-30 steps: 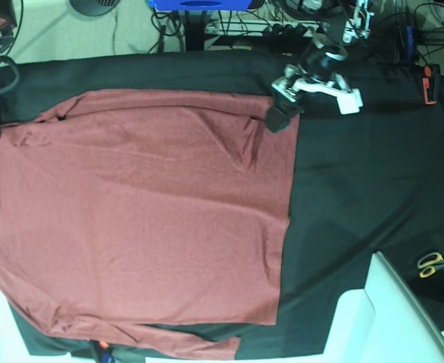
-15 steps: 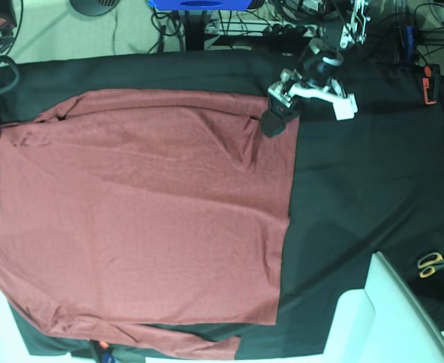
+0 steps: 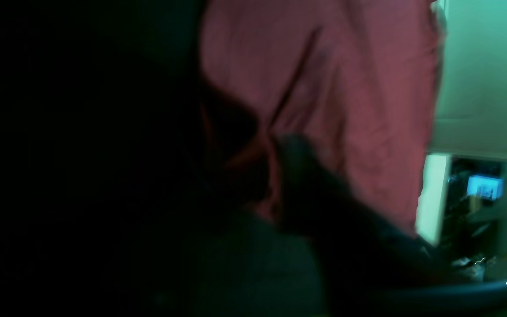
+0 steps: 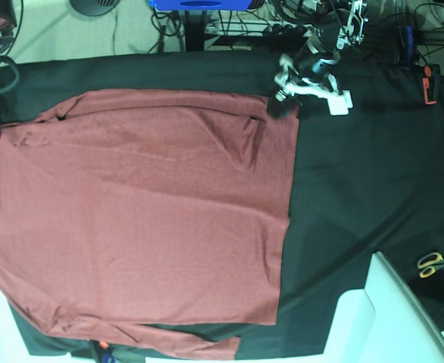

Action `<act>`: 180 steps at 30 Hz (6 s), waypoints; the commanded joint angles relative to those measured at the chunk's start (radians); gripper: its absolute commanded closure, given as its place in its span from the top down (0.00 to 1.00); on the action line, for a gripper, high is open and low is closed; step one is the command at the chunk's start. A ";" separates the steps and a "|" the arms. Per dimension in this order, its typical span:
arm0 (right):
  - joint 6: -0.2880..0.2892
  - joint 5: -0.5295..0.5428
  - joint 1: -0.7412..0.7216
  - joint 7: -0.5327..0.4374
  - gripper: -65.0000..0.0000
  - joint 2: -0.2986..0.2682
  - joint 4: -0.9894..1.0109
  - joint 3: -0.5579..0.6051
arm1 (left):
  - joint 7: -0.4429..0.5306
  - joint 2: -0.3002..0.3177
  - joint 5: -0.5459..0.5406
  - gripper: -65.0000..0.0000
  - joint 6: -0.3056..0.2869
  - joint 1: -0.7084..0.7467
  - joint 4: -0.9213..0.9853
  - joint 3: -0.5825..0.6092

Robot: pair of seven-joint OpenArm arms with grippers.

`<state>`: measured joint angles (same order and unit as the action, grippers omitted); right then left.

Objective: Fold the T-shirt properly
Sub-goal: 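Slide the held shirt edge with the left gripper across the cloth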

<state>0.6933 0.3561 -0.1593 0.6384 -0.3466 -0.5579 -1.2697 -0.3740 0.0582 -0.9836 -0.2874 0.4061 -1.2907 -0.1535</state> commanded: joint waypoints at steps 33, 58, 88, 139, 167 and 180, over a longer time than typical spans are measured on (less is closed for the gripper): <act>0.005 0.002 0.013 0.019 0.48 -0.030 -0.018 -0.057 | -0.079 0.007 -0.019 0.00 0.000 0.023 -0.106 -0.008; 0.005 0.002 0.014 0.027 0.01 -0.032 -0.018 -0.054 | -0.092 0.007 -0.019 0.00 0.000 0.038 -0.122 -0.008; -0.340 0.002 -0.007 0.229 0.00 -0.009 -0.285 0.189 | -0.319 0.038 -0.182 0.00 0.218 -0.077 -0.251 -0.010; -0.617 0.001 -0.201 0.165 0.00 -0.082 -0.207 0.545 | -0.319 0.099 -0.415 0.00 0.340 -0.250 -0.148 -0.011; -0.617 0.001 -0.262 0.114 0.00 -0.099 -0.118 0.623 | -0.317 0.096 -0.409 0.00 0.340 -0.243 -0.085 -0.071; -0.617 0.001 -0.280 -0.021 0.01 -0.099 -0.018 0.677 | -0.317 0.096 -0.409 0.00 0.340 -0.250 -0.085 -0.070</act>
<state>0.0746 0.3500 -0.4126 0.6346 -0.4179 -0.5632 -0.5900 -0.6960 0.1474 -1.3739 0.0677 0.1665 -1.3602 -0.2211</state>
